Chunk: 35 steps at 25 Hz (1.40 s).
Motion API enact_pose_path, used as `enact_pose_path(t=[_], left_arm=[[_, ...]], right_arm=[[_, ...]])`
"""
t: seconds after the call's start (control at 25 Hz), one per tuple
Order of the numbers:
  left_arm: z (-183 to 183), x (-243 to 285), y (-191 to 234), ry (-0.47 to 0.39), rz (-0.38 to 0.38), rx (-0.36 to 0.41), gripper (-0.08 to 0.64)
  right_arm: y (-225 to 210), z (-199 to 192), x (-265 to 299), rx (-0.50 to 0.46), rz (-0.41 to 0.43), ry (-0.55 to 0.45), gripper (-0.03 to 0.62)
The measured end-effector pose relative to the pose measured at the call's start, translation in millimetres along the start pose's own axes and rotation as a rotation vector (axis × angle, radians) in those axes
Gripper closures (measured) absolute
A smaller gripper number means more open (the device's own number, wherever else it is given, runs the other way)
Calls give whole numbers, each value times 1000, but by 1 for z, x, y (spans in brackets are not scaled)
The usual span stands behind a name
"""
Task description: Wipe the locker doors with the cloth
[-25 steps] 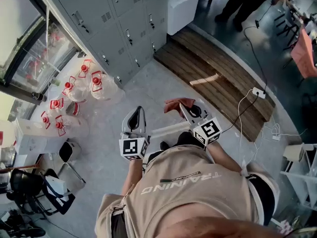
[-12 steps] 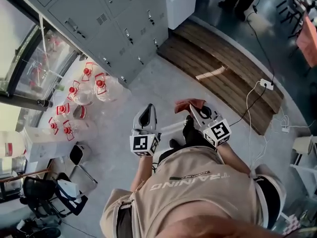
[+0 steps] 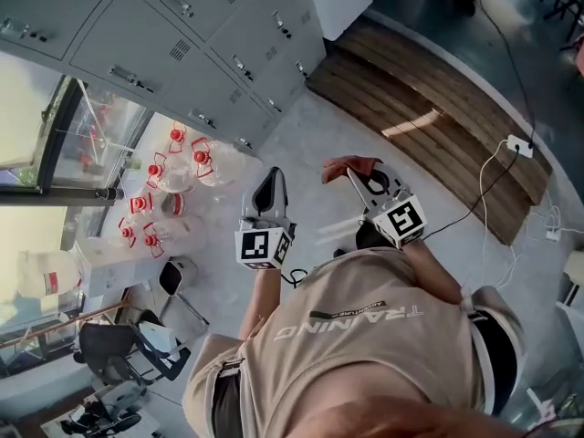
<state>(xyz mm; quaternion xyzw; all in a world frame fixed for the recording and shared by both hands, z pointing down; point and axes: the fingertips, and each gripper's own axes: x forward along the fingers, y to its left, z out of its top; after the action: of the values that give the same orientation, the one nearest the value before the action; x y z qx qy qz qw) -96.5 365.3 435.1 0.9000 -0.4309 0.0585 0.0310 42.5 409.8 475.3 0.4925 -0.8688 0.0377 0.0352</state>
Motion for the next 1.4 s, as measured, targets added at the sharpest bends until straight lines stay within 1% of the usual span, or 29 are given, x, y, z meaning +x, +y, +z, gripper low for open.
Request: enact_pose_path(t=[0.12, 0.24, 0.36, 0.48, 0.6, 0.68, 0.88, 1.0, 1.12, 1.28, 1.4], left_arm=[[7, 33, 6, 0, 25, 3, 555], [5, 59, 8, 7, 56, -13, 555], [9, 80, 8, 2, 91, -11, 555], [10, 90, 13, 3, 136, -24, 555], [8, 100, 20, 8, 169, -47, 555], [9, 106, 27, 13, 184, -57, 555], [12, 116, 50, 24, 210, -40, 555], [4, 124, 69, 33, 211, -55, 555], [0, 137, 89, 24, 193, -77, 555], [16, 163, 127, -30, 167, -82, 555], [29, 182, 158, -76, 150, -78, 555]], right_arm=[[-34, 0, 12, 8, 6, -15, 565], [-67, -8, 21, 38, 14, -16, 565], [-91, -7, 34, 68, 45, -17, 565], [-100, -3, 49, 57, 104, -9, 565], [-105, 3, 63, 23, 154, 0, 565], [-110, 4, 75, 20, 171, 3, 565], [-119, 2, 106, 52, 190, 6, 565], [-121, -1, 125, 53, 182, 10, 565], [-124, 1, 144, 47, 161, 24, 565], [-130, 23, 179, 15, 131, 22, 565], [-133, 45, 210, -33, 123, 3, 565]])
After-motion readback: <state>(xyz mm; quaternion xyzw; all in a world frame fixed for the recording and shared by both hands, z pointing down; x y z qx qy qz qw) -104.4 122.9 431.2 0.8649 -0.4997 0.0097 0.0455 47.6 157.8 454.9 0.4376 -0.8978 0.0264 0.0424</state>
